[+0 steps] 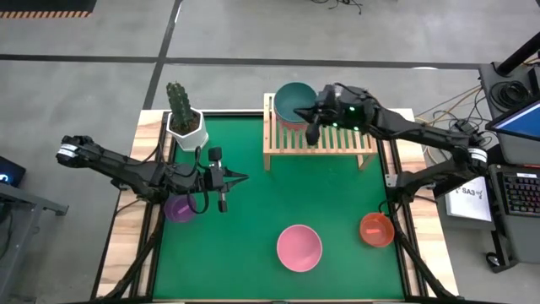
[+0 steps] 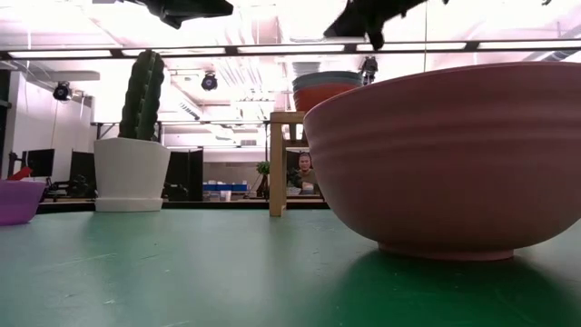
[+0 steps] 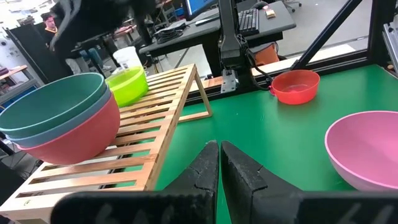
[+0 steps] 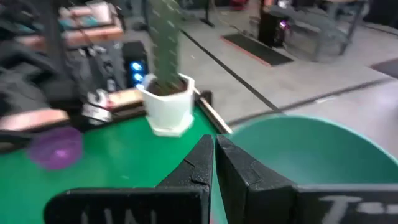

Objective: Place and stack bowls onto a shelf
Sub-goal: Stack the orange bowl on top of the yellow bowl on the shelf

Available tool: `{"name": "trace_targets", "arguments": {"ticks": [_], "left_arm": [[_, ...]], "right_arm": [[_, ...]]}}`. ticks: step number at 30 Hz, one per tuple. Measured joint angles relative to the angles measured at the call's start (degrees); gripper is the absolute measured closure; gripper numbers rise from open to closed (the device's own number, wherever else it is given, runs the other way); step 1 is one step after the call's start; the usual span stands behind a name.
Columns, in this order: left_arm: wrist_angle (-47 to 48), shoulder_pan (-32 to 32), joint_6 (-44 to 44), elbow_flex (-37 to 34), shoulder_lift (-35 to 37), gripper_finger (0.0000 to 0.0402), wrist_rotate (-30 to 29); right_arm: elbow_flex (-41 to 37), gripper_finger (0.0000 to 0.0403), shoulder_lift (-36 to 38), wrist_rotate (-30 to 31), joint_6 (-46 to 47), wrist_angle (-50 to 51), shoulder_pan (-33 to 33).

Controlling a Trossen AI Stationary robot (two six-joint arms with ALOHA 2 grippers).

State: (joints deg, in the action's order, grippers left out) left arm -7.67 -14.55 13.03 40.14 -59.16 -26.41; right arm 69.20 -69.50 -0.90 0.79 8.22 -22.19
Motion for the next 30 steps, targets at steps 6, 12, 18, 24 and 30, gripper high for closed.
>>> {"name": "trace_targets", "arguments": {"ticks": [6, 12, 18, 24, 30], "left_arm": [[0.0, 0.0, 0.0, 0.0, 0.0, 0.0402, 0.0], [0.0, 0.0, 0.0, 0.0, 0.0, 0.0402, 0.0], [0.0, 0.0, 0.0, 0.0, 0.0, 0.0402, 0.0], [0.0, 0.0, 0.0, 0.0, 0.0, 0.0402, 0.0], [0.0, 0.0, 0.0, 0.0, 0.0, 0.0402, 0.0]], "right_arm": [[0.8, 0.0394, 4.8, -2.3, 7.6, 9.6, 6.0], [0.9, 0.0394, 5.8, -2.6, 23.2, 27.6, 14.6], [0.9, 0.0394, 5.2, -3.7, 45.2, 51.7, 25.0], [-1.3, 0.0394, 4.5, -3.6, 64.6, 67.1, 34.8], [-7.2, 0.0392, 4.9, -3.6, 75.0, 66.8, 40.4]]}}
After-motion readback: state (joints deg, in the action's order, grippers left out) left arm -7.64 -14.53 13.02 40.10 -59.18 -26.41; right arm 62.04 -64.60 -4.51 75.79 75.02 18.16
